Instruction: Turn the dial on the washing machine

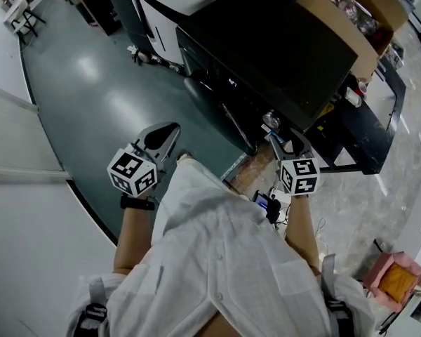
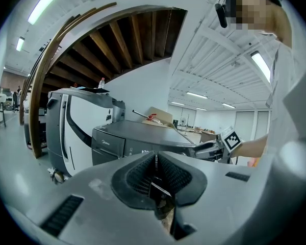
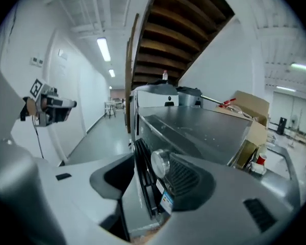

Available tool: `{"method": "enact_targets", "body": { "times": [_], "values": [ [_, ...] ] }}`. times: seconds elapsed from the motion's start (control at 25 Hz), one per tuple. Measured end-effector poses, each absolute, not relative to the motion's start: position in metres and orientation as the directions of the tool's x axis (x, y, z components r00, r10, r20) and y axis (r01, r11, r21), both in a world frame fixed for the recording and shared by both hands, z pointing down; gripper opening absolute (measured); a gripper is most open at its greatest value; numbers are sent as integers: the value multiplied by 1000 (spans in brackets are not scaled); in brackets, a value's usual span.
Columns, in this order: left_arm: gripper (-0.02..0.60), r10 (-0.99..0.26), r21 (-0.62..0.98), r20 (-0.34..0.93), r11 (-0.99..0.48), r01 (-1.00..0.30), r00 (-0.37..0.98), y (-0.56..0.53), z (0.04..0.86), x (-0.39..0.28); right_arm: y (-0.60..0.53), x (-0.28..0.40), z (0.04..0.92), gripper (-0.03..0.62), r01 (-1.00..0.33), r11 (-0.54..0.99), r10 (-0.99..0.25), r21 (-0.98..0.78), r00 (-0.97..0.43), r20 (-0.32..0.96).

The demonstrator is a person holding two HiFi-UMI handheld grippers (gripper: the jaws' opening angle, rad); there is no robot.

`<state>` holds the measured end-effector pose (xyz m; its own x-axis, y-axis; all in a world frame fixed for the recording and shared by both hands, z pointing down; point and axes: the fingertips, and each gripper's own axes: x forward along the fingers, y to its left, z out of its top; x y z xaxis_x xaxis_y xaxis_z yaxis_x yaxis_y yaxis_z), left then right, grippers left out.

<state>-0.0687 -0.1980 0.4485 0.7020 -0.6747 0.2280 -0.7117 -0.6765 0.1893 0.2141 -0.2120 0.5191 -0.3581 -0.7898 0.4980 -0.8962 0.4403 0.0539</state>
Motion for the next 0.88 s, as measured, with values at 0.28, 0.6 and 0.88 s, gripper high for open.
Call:
{"method": "enact_targets", "body": {
  "times": [0.28, 0.6, 0.88],
  "values": [
    [21, -687, 174, 222, -670, -721, 692, -199, 442, -74, -211, 247, 461, 0, -928, 372, -879, -34, -363, 309],
    [21, -694, 175, 227, -661, -730, 683, -192, 443, -77, -209, 268, 455, 0, -949, 314, -906, -2, -300, 300],
    [21, -698, 175, 234, -654, -736, 677, -188, 443, -76, -207, 262, 457, 0, -941, 339, -896, -5, -325, 303]
  ]
}}
